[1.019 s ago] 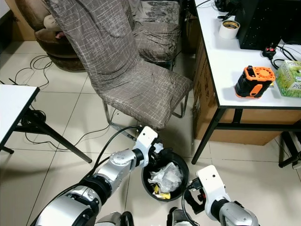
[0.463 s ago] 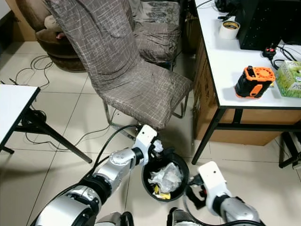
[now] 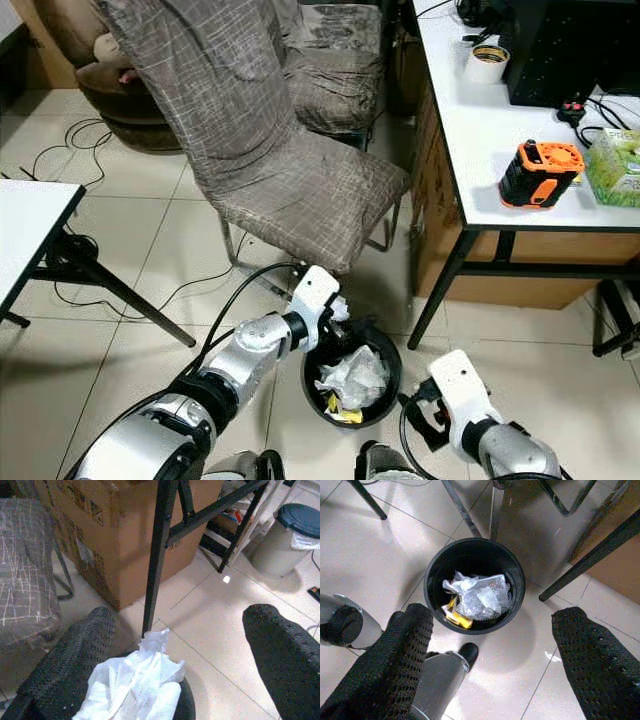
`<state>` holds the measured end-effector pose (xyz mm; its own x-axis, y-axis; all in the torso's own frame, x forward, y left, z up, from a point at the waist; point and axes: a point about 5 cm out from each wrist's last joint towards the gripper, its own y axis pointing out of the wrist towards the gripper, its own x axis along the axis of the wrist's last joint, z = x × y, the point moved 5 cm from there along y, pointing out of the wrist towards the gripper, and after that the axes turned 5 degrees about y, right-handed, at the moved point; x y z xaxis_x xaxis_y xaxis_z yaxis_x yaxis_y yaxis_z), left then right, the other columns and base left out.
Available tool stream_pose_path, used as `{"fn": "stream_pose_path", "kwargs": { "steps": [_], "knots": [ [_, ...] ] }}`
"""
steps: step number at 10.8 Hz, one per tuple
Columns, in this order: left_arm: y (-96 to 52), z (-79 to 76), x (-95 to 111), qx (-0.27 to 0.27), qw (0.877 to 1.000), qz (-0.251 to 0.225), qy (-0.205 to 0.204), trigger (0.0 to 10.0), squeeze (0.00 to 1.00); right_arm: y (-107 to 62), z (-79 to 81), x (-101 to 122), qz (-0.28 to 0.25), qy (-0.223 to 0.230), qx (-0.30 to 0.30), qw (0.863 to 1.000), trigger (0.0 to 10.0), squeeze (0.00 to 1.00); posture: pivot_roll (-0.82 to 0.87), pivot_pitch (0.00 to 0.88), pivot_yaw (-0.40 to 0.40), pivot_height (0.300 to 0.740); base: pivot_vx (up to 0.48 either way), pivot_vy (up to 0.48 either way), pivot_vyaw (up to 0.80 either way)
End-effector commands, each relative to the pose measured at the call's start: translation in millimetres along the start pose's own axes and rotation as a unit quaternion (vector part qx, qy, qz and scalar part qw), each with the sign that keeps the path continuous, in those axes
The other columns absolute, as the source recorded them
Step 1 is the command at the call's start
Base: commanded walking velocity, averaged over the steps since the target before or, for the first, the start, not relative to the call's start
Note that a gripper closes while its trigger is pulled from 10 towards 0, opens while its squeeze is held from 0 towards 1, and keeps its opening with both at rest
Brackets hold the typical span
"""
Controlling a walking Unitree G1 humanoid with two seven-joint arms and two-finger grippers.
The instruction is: Picking trash to rubbish bin
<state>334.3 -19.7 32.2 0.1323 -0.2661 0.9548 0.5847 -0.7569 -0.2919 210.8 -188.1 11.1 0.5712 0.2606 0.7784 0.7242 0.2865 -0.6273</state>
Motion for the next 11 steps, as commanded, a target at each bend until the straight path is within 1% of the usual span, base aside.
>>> {"fn": "stream_pose_path", "kwargs": {
  "steps": [1, 2, 3, 4, 5, 6, 7, 8, 9, 10, 11],
  "knots": [
    [12.6, -18.8, 15, -0.023, 1.000, -0.019, 0.005, 10.0, 0.39, -0.3, -1.3, -2, 0.000, -0.005, -0.007, 1.000, 10.0, 0.00, -0.25, 0.130, 0.052, 0.740, 0.000, 0.000, 0.00],
    [12.1, -16.2, 15, -0.020, 0.999, -0.023, -0.018, 10.0, 0.00, 1.8, -17.9, 11, -0.042, -0.006, -0.061, 0.997, 10.0, 0.00, -0.25, 0.131, 0.055, 0.740, 0.000, 0.000, 0.00],
    [11.3, -12.6, 14, -0.015, 0.997, -0.025, -0.070, 10.0, 1.00, 2.4, -23.7, 28, -0.084, 0.012, -0.088, 0.993, 10.0, 0.00, -0.25, 0.129, 0.062, 0.740, 0.000, 0.000, 0.00],
    [9.2, -8.3, 12, -0.010, 0.994, -0.029, -0.109, 10.0, 1.00, 1.3, -21.2, 51, -0.142, 0.050, -0.089, 0.985, 10.0, 0.00, -0.25, 0.128, 0.063, 0.740, 0.000, 0.000, 0.00],
    [6.3, -3.4, 5, 0.008, 0.995, -0.015, -0.094, 10.0, 1.00, 0.3, -17.6, 63, -0.173, 0.072, -0.085, 0.979, 10.0, 0.00, -0.24, 0.127, 0.065, 0.740, 0.000, 0.000, 0.00],
    [1.7, 1.0, 2, 0.011, 0.994, -0.019, -0.105, 10.0, 1.00, 0.7, -14.6, 74, -0.200, 0.103, -0.075, 0.972, 10.0, 0.00, -0.23, 0.128, 0.066, 0.740, 0.000, 0.000, 0.00],
    [-0.4, 5.3, 3, 0.011, 0.985, -0.035, -0.167, 10.0, 1.00, 0.3, -17.1, 80, -0.216, 0.123, -0.078, 0.966, 10.0, 0.00, -0.22, 0.129, 0.067, 0.740, 0.000, 0.000, 0.00],
    [-2.7, 22.2, 3, 0.051, 0.962, -0.041, -0.265, 10.0, 1.00, 0.3, -19.5, 86, -0.232, 0.130, -0.076, 0.961, 10.0, 0.00, -0.22, 0.129, 0.066, 0.740, 0.000, 0.000, 0.00],
    [-3.1, 29.6, 7, 0.062, 0.938, -0.054, -0.337, 10.0, 1.00, 1.6, -15.7, 88, -0.234, 0.116, -0.067, 0.963, 10.0, 0.00, -0.22, 0.131, 0.067, 0.740, 0.000, 0.000, 0.00],
    [-3.0, 34.0, 12, 0.059, 0.914, -0.066, -0.397, 10.0, 1.00, 2.9, -7.1, 91, -0.240, 0.100, -0.050, 0.964, 10.0, 0.00, -0.22, 0.132, 0.066, 0.740, 0.000, 0.000, 0.00],
    [-2.1, 35.6, 20, 0.046, 0.896, -0.082, -0.434, 10.0, 1.00, 4.3, 0.9, 94, -0.245, 0.083, -0.031, 0.965, 10.0, 0.00, -0.22, 0.135, 0.068, 0.740, 0.000, 0.000, 0.00]
  ]
}}
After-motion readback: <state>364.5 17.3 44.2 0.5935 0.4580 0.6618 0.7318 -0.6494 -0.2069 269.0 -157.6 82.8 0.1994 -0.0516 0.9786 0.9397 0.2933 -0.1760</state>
